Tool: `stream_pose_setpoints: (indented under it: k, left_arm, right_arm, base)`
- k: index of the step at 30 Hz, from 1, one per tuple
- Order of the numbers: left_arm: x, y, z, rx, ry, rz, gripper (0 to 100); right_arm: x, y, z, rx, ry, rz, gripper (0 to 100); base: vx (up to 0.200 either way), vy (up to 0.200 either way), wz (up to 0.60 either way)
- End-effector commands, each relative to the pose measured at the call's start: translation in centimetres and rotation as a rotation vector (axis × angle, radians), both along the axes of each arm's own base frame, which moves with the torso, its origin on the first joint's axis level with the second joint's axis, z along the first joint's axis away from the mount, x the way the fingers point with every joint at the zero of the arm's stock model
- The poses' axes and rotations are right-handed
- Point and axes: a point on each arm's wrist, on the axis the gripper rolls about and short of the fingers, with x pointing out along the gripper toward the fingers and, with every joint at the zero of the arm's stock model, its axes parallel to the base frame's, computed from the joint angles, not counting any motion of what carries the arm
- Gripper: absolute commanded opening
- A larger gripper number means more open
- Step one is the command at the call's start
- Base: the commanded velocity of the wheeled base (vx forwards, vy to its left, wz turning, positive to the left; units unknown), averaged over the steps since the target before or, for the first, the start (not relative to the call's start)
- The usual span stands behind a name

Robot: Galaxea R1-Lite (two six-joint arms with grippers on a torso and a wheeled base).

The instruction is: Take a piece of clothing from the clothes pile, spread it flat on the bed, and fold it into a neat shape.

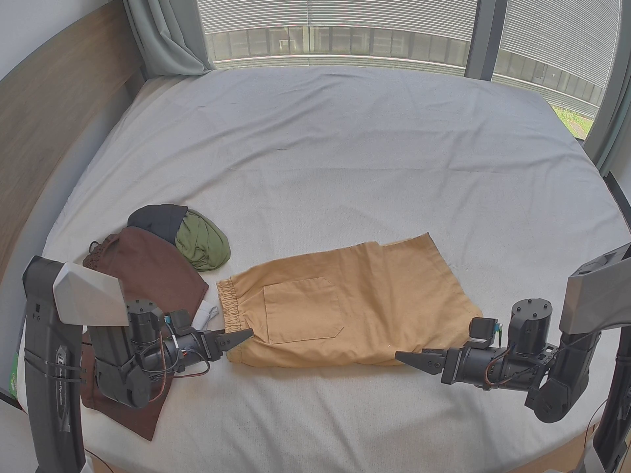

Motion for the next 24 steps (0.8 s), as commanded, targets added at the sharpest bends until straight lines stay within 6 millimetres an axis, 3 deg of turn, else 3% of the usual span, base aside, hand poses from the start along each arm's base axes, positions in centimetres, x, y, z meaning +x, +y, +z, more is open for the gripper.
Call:
stream_pose_setpoints:
  k: [1, 7, 22, 23, 24]
  left_arm:
    - [0.1, -1.5, -0.7, -0.014, 0.042, 0.037, 100]
    - [0.5, -3.2, 0.1, -0.101, 0.093, 0.116, 100]
    - [1.0, -3.7, 0.3, -0.16, 0.12, 0.15, 100]
    - [1.0, -3.7, 0.3, -0.16, 0.12, 0.15, 0]
    - [1.0, -3.7, 0.3, -0.16, 0.122, 0.149, 0]
  right_arm:
    - [0.0, 0.0, -0.3, -0.004, 0.01, 0.002, 100]
    - [0.0, 0.1, -0.5, -0.007, 0.016, 0.002, 100]
    - [0.3, 0.0, -0.7, -0.007, 0.018, -0.002, 100]
    - [0.3, 0.0, -0.7, -0.006, 0.019, -0.004, 100]
    - [0.4, 0.0, -0.7, -0.006, 0.017, -0.006, 100]
  base:
    - [0.0, 0.0, 0.0]
    - [0.0, 0.0, 0.0]
    - [0.0, 0.0, 0.0]
    - [0.0, 0.0, 0.0]
    - [0.0, 0.0, 0.0]
